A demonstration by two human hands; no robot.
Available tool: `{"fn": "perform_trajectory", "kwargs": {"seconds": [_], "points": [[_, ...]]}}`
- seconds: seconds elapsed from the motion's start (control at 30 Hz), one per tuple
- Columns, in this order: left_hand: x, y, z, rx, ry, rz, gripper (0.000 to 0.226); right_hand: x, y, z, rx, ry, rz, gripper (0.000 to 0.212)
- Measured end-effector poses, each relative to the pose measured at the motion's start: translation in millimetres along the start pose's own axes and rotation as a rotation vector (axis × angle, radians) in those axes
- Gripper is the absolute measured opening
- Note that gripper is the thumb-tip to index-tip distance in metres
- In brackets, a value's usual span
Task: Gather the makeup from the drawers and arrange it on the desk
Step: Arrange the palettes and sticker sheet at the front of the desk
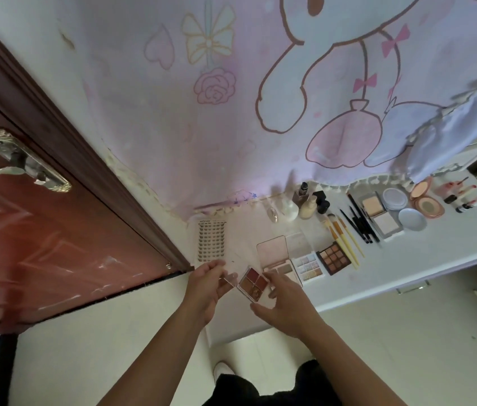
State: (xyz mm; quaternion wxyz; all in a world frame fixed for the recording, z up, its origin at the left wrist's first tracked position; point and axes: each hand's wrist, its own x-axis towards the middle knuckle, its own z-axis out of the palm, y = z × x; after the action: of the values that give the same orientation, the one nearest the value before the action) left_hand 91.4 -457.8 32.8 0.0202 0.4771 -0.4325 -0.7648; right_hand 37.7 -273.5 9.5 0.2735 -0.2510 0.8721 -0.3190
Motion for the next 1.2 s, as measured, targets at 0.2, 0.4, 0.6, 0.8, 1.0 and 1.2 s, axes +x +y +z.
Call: {"fn": "perform_trajectory", "kwargs": {"seconds": [0.2,0.4,0.6,0.8,1.0,1.2], "points": [[43,-19,-15,0.419,-0.027,0.055,0.018,-2,17,66,0.047,0.131,0.251,0.077],[80,-41,-4,0.578,-0.047,0.093,0.017,4,25,101,0.127,0.264,0.435,0.072],[97,-51,10,0.674,0.016,0.141,0.023,2,23,107,0.163,0.348,0.476,0.070],[102,-54,17,0.725,0.029,0.162,0.022,2,26,101,0.236,0.352,0.513,0.084],[104,-56,19,0.775,0.018,0.179,0.024,4,29,101,0.209,0.334,0.510,0.066],[97,-37,16,1.122,0.175,0.445,0.035,2,34,99,0.224,0.301,0.487,0.060]]}}
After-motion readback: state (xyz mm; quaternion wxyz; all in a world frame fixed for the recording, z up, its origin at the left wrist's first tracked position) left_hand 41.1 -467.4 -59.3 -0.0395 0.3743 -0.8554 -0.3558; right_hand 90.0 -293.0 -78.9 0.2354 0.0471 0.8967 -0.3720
